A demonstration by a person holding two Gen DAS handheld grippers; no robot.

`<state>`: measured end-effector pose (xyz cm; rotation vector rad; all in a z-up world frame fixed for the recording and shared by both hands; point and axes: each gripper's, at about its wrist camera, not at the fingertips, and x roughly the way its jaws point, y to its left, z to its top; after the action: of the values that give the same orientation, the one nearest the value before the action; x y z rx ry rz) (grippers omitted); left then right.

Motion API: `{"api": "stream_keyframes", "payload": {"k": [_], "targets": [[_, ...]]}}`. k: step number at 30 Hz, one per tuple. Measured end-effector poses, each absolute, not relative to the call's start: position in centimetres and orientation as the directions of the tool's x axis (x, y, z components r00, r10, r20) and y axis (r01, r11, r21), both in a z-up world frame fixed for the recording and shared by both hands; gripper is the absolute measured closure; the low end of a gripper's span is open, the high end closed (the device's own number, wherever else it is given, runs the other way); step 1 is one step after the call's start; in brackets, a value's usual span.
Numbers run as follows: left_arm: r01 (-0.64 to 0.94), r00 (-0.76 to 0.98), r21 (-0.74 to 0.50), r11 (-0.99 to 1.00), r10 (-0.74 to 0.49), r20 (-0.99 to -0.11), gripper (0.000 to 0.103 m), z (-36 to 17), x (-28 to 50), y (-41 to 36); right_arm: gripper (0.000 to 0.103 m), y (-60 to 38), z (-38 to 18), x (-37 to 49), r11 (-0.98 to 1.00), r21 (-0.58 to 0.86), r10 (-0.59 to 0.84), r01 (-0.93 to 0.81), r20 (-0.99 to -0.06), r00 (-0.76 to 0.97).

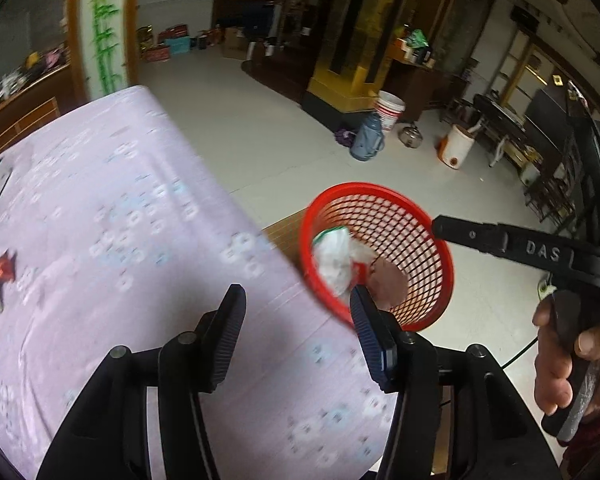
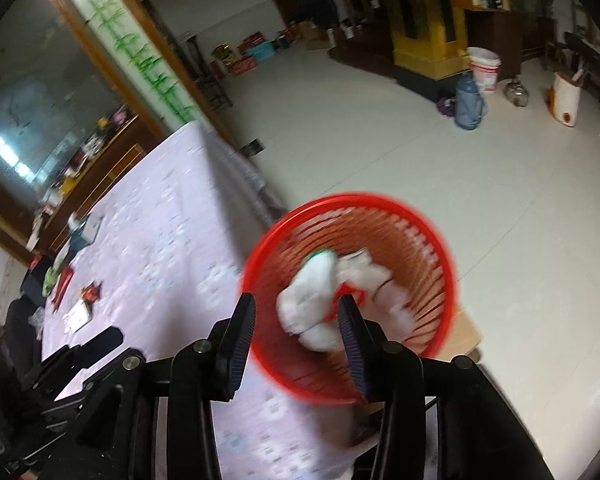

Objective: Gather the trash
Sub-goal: 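Open the left tool to drop the cloth while the right tool releases the bag, then bring both open tools back over the remaining trash on the table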

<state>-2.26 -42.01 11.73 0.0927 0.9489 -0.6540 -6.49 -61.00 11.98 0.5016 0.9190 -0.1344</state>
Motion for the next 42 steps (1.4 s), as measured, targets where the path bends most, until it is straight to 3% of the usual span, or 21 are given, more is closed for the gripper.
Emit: {"api": "stream_keyframes", "payload": {"k": [13,28,33,38,41,42], "targets": [[0.374,0.51,-0.204,0.904,-0.385,-0.769,0.049,12.9,-2.3,-27.6,0.057,-48.3,11.7,-5.4,0.916,0.379,0.25,0.132,-0.796,0.551],[-0.089,0.542,-0.321,0.943,-0.224,-0.81,0.048,8.6,5.8,-2.1,0.057,-39.2,11.0,-3.7,0.934,0.356,0.295,0.037,-0.825,0.483],[-0.147,0.52,-0.393,0.908,-0.267,-0.812,0.062,5.5,10.1,1.5,0.057,-37.0,10.8,-2.6,0.938,0.345,0.289,0.035,-0.833,0.471],[-0.154,0.505,-0.432,0.889,-0.305,-0.807,0.068,3.5,13.4,2.5,0.057,-35.0,11.1,-1.0,0.946,0.325,0.277,0.023,-0.84,0.467],[-0.13,0.493,-0.434,0.892,-0.321,-0.808,0.076,2.5,14.9,2.3,0.057,-34.0,11.3,0.2,0.949,0.315,0.272,0.015,-0.842,0.466],[-0.13,0.49,-0.439,0.889,-0.327,-0.808,0.085,2.2,15.3,2.3,0.057,-33.6,11.3,0.7,0.95,0.313,0.272,0.012,-0.843,0.464]]}}
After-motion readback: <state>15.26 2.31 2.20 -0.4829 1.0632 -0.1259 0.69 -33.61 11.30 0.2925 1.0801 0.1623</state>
